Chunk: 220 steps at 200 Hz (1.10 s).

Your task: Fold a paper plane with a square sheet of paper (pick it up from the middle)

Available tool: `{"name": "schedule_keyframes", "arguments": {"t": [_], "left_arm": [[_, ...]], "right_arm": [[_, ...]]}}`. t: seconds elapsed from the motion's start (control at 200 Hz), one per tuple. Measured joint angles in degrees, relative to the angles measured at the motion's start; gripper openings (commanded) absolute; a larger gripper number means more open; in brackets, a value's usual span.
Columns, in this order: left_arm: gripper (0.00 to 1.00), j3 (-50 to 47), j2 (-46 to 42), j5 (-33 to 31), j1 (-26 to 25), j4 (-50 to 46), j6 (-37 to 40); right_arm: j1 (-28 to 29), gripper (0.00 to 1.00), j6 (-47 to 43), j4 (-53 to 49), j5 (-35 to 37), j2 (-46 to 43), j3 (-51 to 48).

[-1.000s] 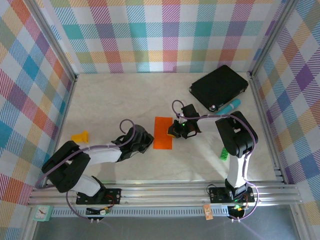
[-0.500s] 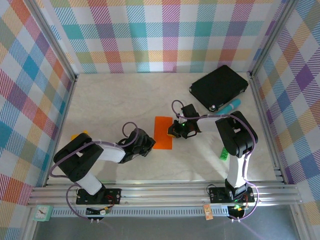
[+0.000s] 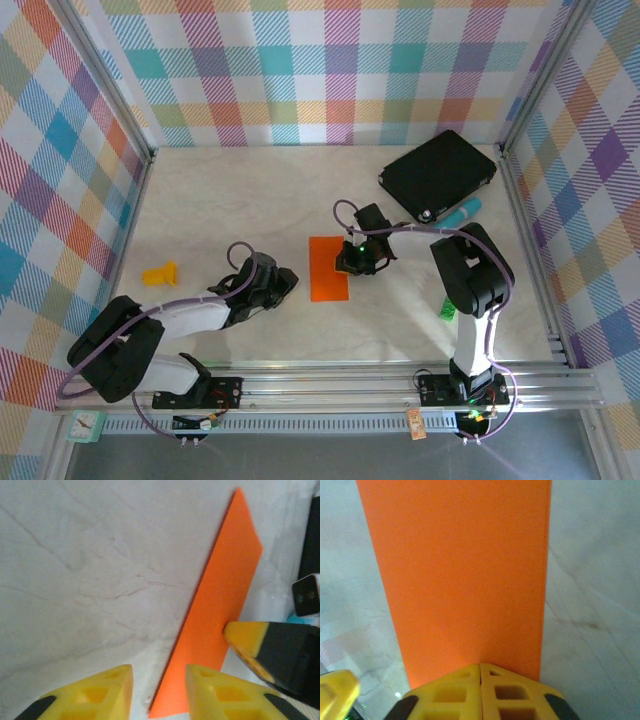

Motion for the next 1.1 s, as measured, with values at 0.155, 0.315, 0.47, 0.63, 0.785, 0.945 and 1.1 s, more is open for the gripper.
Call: {"name": "schedule_keyframes", "arguments": {"t": [0.155, 0.315, 0.47, 0.63, 0.785, 0.945, 1.1], "left_arm": [[0.62, 2.47, -0.98, 0.9, 0.17, -1.73, 5.9], [0.88, 4.68, -0.55, 2.14, 0.17, -2.54, 12.02], [1.0, 7.45, -0.26, 0.37, 0.2, -6.62, 15.13], [1.0, 11.93, 1.81, -0.85, 0.52, -9.88, 18.05], [0.96, 15.76, 6.86, 2.27, 0.57, -9.64, 21.2], [0.83, 23.04, 15.08, 8.94, 0.55, -10.25, 24.11], [0.64, 29.83, 21.46, 13.09, 0.55, -12.44, 25.81]], "right_arm": [[0.04, 0.47, -0.13, -5.4, 3.93, -7.17, 0.02], [-0.44, 0.77, 0.22, -5.81, 6.78, -17.51, -1.6], [-1.18, 0.99, -1.29, -5.55, 8.24, -22.14, -7.19], [-2.12, 0.99, -1.88, -4.72, 8.52, -25.09, -14.8], [-3.63, 0.99, -1.44, -1.27, 7.04, -26.6, -18.14], [-4.26, 0.99, 1.22, 2.69, 4.68, -26.75, -19.58], [-4.44, 0.97, 4.85, 5.03, 2.01, -26.71, -19.91]]}}
